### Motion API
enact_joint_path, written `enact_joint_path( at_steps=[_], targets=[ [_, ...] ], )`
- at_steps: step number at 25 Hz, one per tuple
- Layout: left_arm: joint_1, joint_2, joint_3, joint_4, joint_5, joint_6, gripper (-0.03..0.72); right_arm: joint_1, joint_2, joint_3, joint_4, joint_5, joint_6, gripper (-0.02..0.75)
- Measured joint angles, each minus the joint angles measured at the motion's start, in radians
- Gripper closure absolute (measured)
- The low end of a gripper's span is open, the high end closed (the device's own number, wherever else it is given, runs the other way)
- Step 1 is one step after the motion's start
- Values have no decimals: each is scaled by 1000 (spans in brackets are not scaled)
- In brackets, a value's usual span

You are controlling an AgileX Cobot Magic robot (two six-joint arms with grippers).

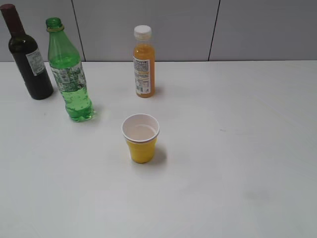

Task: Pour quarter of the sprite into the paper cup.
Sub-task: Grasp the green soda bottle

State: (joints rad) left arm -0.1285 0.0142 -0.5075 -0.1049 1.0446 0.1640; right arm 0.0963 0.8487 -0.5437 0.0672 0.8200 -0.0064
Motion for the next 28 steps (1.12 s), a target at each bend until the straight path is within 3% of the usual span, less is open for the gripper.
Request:
enact_joint_path(
  at_steps=[5,28],
  targets=[
    [0,0,0,0,0,0,104,0,-171,107,8,-11,-1,147],
    [0,0,0,0,0,0,104,0,-719,109,18,67,-2,147]
  ],
)
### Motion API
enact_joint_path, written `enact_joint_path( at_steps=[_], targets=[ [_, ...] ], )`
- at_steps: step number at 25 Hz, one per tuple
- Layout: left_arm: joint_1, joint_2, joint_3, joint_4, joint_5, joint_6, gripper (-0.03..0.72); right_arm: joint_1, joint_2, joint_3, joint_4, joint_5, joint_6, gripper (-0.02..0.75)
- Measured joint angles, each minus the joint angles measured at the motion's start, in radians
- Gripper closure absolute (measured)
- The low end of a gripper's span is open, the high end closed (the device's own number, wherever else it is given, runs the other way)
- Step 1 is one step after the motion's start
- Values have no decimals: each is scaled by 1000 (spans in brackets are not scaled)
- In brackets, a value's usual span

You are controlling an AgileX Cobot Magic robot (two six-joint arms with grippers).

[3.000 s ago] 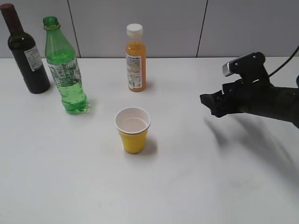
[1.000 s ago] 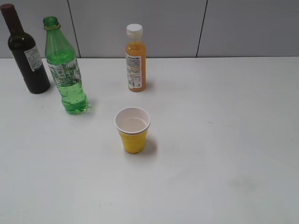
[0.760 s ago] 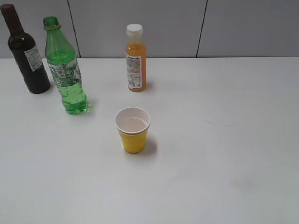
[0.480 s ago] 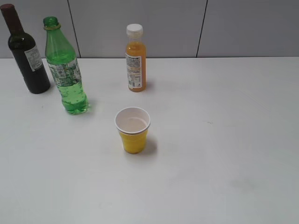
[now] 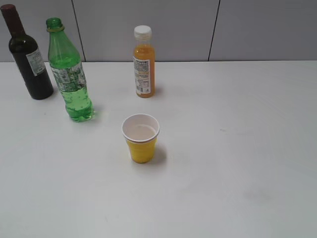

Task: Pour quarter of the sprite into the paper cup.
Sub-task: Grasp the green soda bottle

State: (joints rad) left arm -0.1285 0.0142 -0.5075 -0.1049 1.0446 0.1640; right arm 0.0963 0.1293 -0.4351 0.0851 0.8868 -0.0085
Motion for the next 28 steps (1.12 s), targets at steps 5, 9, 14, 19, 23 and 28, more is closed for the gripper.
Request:
enact_joint_path(
  at_steps=[5,9,14,19,23,28],
  targets=[
    [0,0,0,0,0,0,104,0,-98,11,-1,28,0,147],
    [0,0,0,0,0,0,104,0,-133,12,-9,40,0,146],
    [0,0,0,0,0,0,104,0,-133,24,-9,48,0,146],
    [0,0,0,0,0,0,104,0,-133,25,-13,49,0,146],
    [0,0,0,0,0,0,104,0,-133,26,-20,51,0,147],
    [0,0,0,0,0,0,104,0,-133,26,-20,53,0,147]
  ],
)
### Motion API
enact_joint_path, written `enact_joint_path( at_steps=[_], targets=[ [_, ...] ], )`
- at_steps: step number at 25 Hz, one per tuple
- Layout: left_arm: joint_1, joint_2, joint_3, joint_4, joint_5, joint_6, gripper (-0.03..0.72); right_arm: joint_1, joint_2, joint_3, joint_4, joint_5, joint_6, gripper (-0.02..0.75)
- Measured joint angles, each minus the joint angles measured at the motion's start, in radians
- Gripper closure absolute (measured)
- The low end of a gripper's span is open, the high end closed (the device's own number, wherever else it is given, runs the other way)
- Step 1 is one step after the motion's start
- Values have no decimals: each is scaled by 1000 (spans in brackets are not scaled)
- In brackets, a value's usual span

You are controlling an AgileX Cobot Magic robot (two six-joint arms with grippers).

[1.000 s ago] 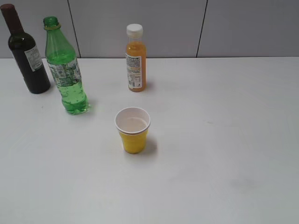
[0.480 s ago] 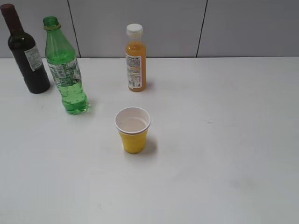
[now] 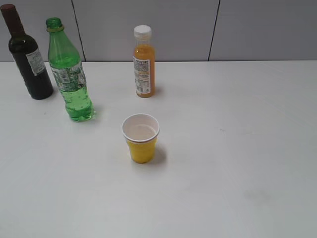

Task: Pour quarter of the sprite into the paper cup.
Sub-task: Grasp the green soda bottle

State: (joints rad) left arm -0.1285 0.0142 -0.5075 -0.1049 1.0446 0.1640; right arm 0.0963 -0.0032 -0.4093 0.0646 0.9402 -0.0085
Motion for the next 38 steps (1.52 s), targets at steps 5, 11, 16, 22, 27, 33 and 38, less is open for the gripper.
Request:
enact_joint_path(
  at_steps=[5,11,16,22,27,33,38],
  targets=[
    [0,0,0,0,0,0,104,0,0,0,0,1,0,147],
    [0,0,0,0,0,0,104,0,0,0,0,1,0,147],
    [0,0,0,0,0,0,104,0,0,0,0,2,0,147],
    [0,0,0,0,0,0,104,0,0,0,0,2,0,147],
    [0,0,0,0,0,0,104,0,0,0,0,2,0,147],
    [0,0,0,0,0,0,104,0,0,0,0,2,0,147],
    [0,0,0,1,0,0,104,0,0,0,0,2,0,147]
  ],
)
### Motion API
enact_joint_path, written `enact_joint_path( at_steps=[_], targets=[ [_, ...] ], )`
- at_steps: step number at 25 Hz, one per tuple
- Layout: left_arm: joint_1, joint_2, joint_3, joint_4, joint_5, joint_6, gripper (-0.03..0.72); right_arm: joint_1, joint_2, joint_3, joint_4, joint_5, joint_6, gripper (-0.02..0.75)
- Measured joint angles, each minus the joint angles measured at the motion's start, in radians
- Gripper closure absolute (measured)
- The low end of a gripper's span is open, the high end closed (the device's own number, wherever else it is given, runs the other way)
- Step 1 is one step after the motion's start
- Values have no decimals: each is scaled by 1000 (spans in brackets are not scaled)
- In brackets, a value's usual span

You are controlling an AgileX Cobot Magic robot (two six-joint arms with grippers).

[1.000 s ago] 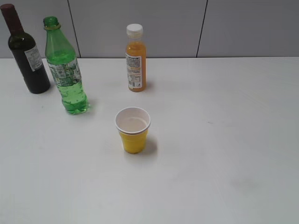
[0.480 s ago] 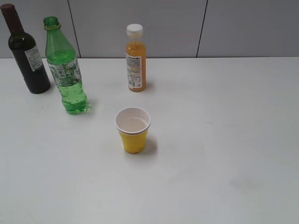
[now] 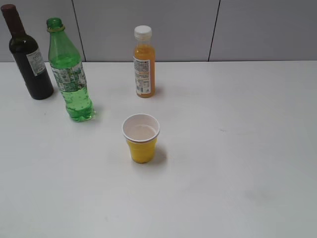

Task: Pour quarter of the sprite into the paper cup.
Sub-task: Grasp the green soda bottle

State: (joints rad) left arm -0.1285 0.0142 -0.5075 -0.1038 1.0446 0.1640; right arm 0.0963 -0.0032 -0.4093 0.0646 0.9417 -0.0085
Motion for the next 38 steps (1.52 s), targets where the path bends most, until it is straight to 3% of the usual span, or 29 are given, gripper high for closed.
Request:
enact_joint_path(
  at_steps=[7,20,29,38],
  targets=[
    [0,20,-15,31,-44,2,99,0,0,0,0,1,-1,147],
    [0,409,52,-6,-751,3,97,0,0,0,0,1,0,147],
    [-3,739,100,-23,-1107,3,97,0,0,0,0,1,-1,148],
    [-80,1024,160,-21,-1447,0,97,0,0,0,0,1,0,148]
  ],
)
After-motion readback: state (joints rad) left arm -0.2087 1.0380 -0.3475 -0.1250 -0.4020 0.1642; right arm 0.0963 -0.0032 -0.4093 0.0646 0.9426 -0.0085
